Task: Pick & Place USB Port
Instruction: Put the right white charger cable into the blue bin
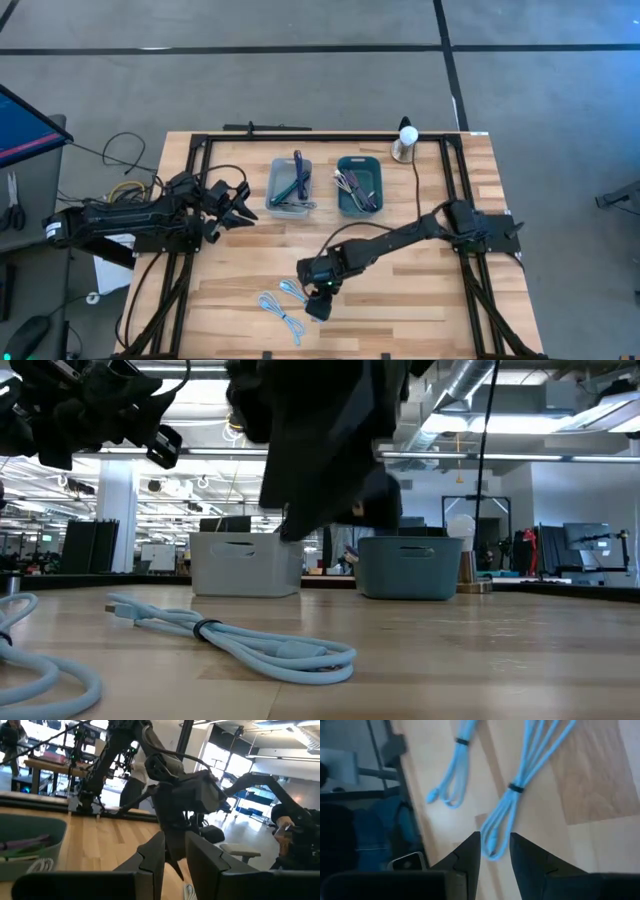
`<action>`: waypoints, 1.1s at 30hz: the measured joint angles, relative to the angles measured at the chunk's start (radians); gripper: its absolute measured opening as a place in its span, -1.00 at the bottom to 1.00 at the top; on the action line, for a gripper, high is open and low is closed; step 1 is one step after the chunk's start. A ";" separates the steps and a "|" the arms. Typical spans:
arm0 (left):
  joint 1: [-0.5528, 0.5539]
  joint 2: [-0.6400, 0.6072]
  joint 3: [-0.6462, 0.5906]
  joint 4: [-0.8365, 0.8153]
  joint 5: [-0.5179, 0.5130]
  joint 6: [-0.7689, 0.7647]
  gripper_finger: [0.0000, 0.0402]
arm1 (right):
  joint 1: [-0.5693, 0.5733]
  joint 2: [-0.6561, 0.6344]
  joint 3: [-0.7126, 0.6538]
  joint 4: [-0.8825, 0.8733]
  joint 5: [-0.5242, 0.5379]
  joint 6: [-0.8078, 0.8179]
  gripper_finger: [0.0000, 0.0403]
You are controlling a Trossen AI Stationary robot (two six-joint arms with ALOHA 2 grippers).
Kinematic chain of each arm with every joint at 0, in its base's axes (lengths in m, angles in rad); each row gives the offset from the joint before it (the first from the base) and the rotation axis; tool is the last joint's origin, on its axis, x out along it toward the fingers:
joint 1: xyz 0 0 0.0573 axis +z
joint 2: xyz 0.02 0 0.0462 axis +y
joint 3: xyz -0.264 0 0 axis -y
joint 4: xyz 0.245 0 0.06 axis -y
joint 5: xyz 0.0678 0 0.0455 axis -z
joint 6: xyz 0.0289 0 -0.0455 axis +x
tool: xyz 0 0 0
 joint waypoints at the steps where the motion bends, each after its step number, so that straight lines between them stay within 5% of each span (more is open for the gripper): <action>1: 0.000 0.008 0.000 -0.002 0.000 0.002 -0.62 | 0.000 0.016 0.011 -0.004 -0.003 -0.001 -0.52; 20: 0.000 0.032 0.000 0.031 -0.038 0.132 -0.62 | -0.037 0.122 0.065 0.027 -0.138 -0.030 -0.52; 27: 0.000 0.032 0.000 0.038 -0.054 0.132 -0.62 | -0.037 0.169 0.064 0.114 -0.263 0.001 -0.52; 33: 0.000 0.032 0.000 0.040 -0.056 0.061 -0.62 | -0.042 0.170 0.064 0.117 -0.270 -0.004 -0.52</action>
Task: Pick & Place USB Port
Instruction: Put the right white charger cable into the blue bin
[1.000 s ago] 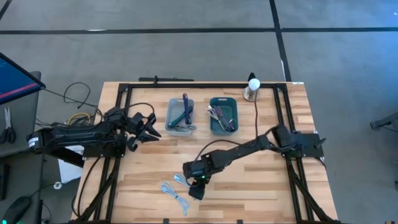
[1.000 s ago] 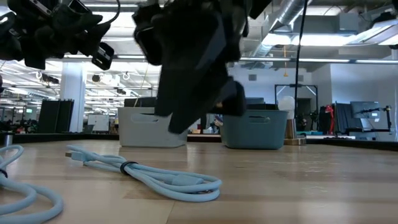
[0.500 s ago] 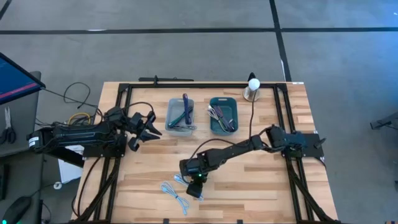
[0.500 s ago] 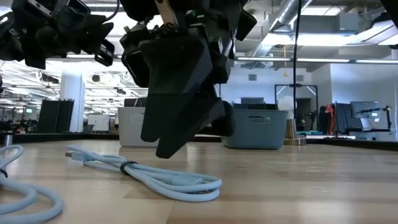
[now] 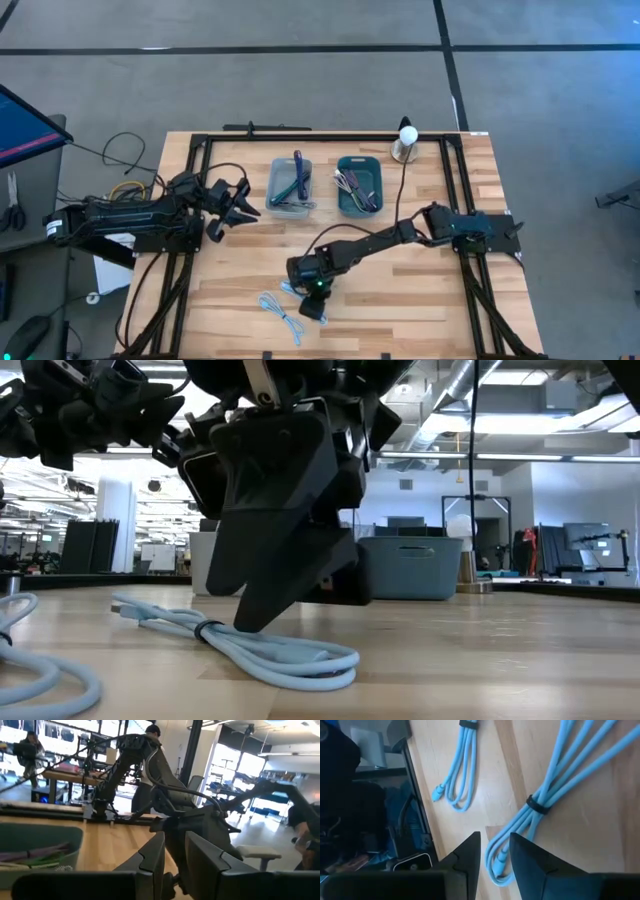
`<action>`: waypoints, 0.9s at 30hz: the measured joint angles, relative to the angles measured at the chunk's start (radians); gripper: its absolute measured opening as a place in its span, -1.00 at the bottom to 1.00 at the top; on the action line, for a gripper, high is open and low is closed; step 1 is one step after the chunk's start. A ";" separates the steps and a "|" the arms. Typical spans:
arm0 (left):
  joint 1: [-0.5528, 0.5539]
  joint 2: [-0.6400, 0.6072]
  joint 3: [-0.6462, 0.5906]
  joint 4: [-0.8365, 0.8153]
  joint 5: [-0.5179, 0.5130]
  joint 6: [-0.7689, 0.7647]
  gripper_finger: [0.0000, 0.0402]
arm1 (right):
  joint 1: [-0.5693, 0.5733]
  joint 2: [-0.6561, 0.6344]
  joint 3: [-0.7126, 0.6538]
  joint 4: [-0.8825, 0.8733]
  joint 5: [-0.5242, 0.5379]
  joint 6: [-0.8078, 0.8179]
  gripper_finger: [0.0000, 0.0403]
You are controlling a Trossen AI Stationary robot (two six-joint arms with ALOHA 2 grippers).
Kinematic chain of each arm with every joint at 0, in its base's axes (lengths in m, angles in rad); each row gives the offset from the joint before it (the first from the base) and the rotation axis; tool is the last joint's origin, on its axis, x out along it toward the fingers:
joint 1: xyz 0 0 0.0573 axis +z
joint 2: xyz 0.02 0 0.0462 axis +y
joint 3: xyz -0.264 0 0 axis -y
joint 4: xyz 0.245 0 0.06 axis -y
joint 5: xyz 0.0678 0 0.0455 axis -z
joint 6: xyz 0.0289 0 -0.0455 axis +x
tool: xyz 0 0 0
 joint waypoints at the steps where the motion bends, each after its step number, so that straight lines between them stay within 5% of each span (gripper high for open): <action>1: 0.000 0.000 0.000 -0.001 0.000 -0.010 -0.62 | 0.000 0.000 0.000 0.002 0.000 -0.002 -0.52; 18: 0.000 0.013 0.000 -0.001 0.000 -0.020 -0.62 | 0.013 -0.005 0.007 -0.025 0.010 0.007 -0.52; 24: 0.000 0.013 0.000 -0.001 0.000 -0.101 -0.62 | 0.053 -0.007 0.132 -0.065 0.018 0.005 -0.52; 27: 0.000 0.013 0.000 -0.001 0.000 -0.156 -0.62 | 0.084 -0.010 0.220 -0.134 0.117 -0.031 -0.52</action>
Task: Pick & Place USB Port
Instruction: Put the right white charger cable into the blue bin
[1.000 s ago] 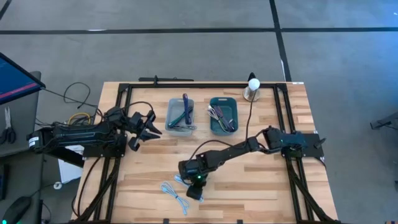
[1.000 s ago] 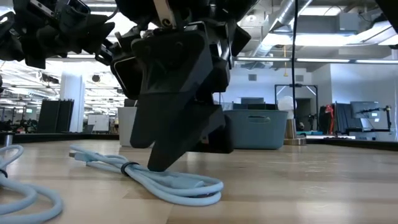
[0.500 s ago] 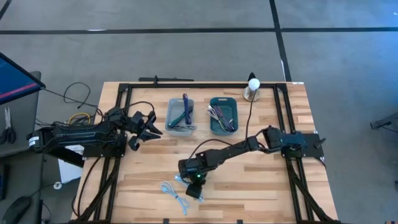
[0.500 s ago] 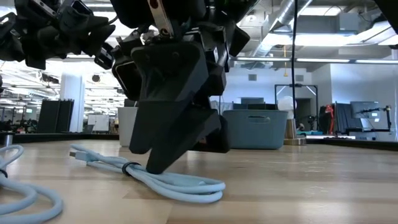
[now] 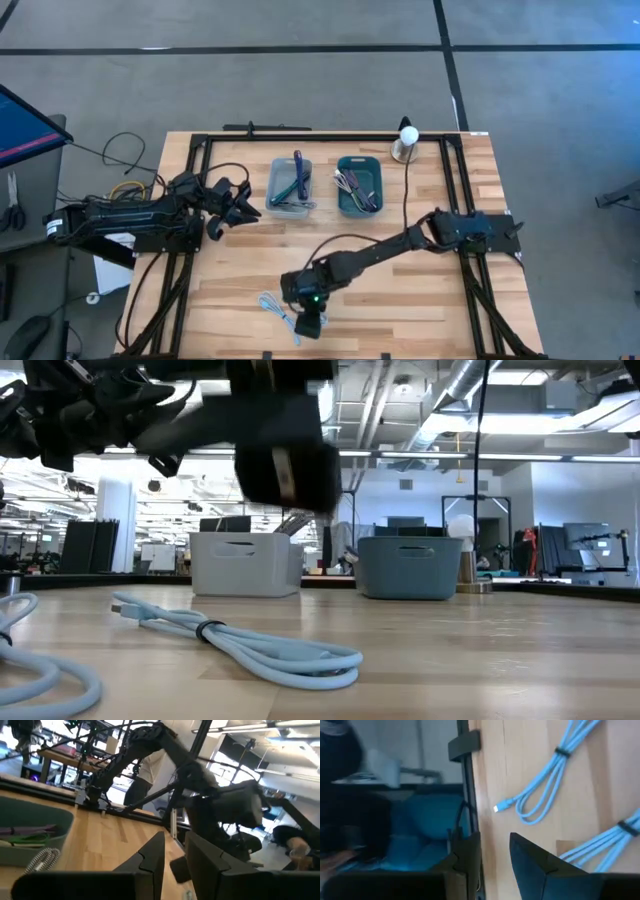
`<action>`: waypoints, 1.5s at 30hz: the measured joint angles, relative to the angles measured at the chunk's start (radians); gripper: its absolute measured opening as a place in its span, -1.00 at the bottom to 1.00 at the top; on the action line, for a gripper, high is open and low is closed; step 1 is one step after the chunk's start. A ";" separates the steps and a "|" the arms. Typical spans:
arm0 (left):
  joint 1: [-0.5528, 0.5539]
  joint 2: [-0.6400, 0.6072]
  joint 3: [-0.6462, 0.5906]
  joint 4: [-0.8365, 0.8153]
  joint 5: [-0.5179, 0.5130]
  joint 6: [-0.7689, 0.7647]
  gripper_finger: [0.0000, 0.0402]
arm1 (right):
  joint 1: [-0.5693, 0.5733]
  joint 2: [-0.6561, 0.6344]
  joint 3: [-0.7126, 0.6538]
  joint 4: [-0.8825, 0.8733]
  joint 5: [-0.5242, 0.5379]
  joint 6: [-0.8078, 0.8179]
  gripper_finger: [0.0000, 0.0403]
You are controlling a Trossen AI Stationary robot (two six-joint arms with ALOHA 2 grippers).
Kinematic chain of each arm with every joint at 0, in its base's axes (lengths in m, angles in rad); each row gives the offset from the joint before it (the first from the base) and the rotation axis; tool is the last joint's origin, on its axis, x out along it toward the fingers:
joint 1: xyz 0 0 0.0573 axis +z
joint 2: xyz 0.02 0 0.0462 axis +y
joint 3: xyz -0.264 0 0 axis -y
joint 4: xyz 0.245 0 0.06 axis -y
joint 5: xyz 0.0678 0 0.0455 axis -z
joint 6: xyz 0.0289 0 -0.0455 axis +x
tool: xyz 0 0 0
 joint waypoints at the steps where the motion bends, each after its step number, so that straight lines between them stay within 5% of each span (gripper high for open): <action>1: 0.000 0.000 0.000 0.000 0.000 -0.014 -0.62 | 0.012 0.000 0.031 -0.043 0.051 -0.015 -0.52; 6: 0.000 0.000 0.000 0.000 -0.012 -0.061 -0.62 | 0.064 -0.002 0.139 -0.217 0.338 -0.059 -0.52; 17: 0.000 0.000 0.000 0.000 -0.049 -0.086 -0.62 | 0.097 0.012 0.123 -0.257 0.635 -0.003 -0.52; 38: 0.000 0.000 0.000 0.000 -0.049 -0.086 -0.62 | 0.052 0.135 0.121 -0.217 0.567 -0.024 -0.54; 45: 0.000 0.000 0.000 0.000 -0.048 -0.086 -0.62 | 0.048 0.137 0.120 -0.218 0.573 -0.108 -0.95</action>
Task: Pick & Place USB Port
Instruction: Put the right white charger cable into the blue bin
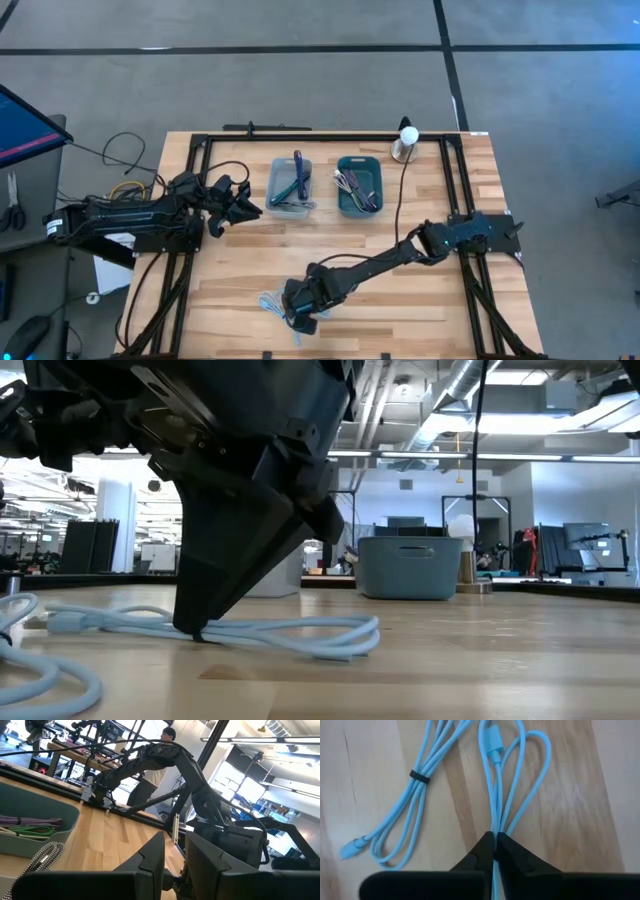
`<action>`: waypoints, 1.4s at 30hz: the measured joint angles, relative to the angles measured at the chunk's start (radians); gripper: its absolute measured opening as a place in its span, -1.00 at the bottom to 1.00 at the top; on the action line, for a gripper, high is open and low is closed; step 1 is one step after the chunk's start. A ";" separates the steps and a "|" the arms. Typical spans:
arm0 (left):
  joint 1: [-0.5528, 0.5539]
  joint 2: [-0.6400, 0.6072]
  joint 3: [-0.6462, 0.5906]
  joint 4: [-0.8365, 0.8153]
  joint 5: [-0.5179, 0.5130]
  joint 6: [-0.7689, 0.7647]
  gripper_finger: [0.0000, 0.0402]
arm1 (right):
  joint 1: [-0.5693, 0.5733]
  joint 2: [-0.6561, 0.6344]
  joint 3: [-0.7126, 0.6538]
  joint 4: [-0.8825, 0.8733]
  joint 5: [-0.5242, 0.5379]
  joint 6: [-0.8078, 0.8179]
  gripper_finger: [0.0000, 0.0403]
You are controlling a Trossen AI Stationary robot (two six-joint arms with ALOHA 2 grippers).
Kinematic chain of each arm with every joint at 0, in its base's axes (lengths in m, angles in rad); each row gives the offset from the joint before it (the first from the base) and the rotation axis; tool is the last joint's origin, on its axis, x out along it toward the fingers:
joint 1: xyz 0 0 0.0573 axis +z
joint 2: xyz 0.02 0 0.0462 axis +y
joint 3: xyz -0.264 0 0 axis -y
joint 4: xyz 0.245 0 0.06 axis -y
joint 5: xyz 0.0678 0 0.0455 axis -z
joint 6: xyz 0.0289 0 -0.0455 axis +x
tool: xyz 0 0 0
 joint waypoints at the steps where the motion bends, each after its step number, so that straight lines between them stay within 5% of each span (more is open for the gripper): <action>1: 0.000 0.000 0.000 0.000 0.000 0.000 -0.62 | 0.000 0.000 0.000 0.000 0.002 -0.004 -0.95; 11: 0.000 0.000 0.000 0.000 0.000 0.000 -0.62 | -0.002 -0.018 0.012 -0.047 0.054 -0.057 -0.99; 42: 0.000 0.044 0.000 0.003 0.004 0.000 -0.62 | -0.073 -0.401 0.032 -0.552 0.549 -0.065 -1.00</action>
